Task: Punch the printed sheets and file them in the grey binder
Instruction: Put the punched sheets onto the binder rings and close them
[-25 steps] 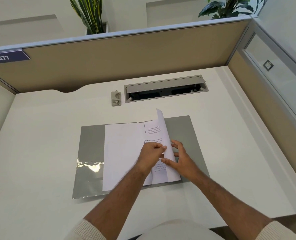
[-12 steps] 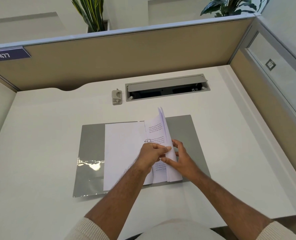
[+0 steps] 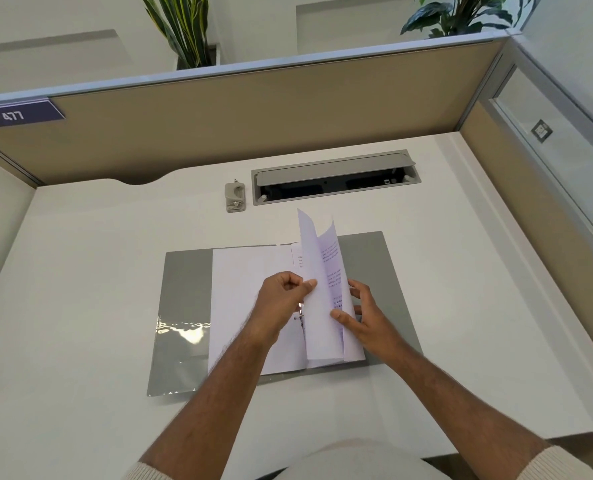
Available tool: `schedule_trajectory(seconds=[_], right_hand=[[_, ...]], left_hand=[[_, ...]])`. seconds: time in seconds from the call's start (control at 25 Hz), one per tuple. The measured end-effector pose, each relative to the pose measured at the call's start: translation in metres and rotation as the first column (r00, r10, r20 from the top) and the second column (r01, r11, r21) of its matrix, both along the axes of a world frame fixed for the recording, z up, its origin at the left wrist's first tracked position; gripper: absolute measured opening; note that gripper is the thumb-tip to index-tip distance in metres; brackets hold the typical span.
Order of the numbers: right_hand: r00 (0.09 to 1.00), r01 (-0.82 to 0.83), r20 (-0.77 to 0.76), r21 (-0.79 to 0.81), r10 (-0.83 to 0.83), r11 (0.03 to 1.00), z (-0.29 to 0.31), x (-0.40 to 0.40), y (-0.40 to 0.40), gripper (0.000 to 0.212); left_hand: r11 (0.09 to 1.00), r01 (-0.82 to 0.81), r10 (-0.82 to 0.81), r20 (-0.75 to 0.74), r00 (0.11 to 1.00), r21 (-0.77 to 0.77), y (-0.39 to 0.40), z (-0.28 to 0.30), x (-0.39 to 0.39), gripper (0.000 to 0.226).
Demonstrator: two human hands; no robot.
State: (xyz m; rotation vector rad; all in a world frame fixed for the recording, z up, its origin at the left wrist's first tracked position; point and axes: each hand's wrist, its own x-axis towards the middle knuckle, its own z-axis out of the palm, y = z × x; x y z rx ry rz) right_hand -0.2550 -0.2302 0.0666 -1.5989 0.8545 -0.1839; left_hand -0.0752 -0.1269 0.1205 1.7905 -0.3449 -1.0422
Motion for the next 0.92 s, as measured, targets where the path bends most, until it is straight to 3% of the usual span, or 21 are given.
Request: schedule_trajectory(seconds=[0.16,0.6,0.76,0.92], right_hand=[[1.000,0.009,0.025,0.020,-0.009,1.000,0.001,0.000,0.001,0.068],[1.000,-0.012,-0.005,0.009,0.012,1.000,0.004,-0.002,0.001,0.075],[0.999,-0.021,-0.024,0.018,0.022,1.000,0.006,-0.001,0.002,0.076],[0.999,-0.017,-0.030,0.037,0.018,0.999,0.009,-0.001,0.002,0.074]], left_hand=[[0.999,0.033,-0.029,0.151,0.988,-0.025,0.013,0.012,0.017,0.022],[0.988,-0.129,0.138,0.121,0.983,-0.081,0.064,0.010,0.056,0.023],[0.984,-0.174,0.177,0.126,0.976,-0.035,0.077,-0.001,0.071,0.030],[0.972,-0.230,0.222,0.131,0.966,0.046,0.088,-0.018,0.079,0.017]])
